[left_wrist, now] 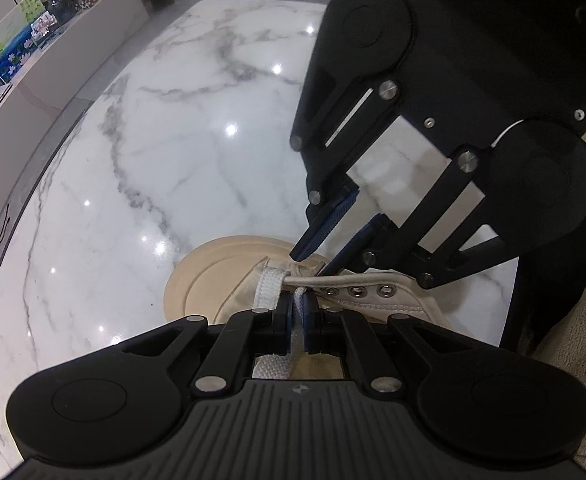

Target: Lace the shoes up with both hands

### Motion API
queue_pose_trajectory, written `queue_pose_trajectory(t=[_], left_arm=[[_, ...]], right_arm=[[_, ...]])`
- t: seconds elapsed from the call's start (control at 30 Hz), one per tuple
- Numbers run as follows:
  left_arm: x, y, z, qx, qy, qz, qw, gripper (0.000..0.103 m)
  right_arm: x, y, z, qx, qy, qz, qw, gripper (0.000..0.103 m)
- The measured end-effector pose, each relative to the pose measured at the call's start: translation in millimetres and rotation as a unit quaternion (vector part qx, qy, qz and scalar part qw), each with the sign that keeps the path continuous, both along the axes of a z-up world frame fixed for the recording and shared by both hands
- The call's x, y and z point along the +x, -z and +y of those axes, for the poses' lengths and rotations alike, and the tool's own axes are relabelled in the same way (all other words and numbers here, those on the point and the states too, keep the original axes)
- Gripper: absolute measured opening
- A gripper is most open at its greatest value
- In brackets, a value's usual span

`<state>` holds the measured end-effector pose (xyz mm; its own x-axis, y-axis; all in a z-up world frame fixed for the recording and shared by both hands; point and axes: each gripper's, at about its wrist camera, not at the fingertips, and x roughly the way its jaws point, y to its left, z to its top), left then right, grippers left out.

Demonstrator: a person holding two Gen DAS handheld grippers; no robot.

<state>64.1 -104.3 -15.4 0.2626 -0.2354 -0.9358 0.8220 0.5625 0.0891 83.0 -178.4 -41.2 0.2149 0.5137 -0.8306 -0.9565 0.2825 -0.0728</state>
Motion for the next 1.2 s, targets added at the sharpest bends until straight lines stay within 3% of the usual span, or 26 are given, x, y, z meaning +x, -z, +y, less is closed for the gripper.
queue_pose_trajectory(t=[0.07,0.2,0.27,0.33,0.6,0.93,1.2], left_arm=[[0.2,0.2,0.6,-0.002,-0.001,0.0,1.0,0.004],[0.9,0.3,2.6,-0.007,-0.006,0.001,1.0,0.004],[0.8,-0.5,3.7,-0.009,-0.009,0.001,0.9999,0.006],[-0.8,-5.6,6.6,-0.011,-0.016,-0.004,0.9998,0.014],[-25.8,-36.4,37.3,-0.037,-0.064,-0.023,0.997,0.021],[-41.4,-39.0,65.9,-0.113,-0.162,-0.001,0.9803,0.021],[-45.7,-34.4,65.9,-0.094,-0.17,-0.018,0.9807,0.021]], right_arm=[[0.0,1.3,0.4,0.001,-0.011,0.002,1.0,0.003],[-1.8,3.0,-1.2,0.003,-0.015,-0.004,1.0,0.003],[-1.0,3.3,0.4,0.004,-0.009,-0.004,1.0,0.002],[-1.6,1.1,0.6,0.001,-0.002,-0.004,1.0,0.002],[-3.8,-9.4,-10.2,-0.021,0.04,-0.013,0.999,0.001],[-16.0,-32.0,-59.8,-0.049,0.119,-0.036,0.991,0.001],[-32.0,-50.3,-105.8,-0.118,0.172,-0.063,0.976,0.001]])
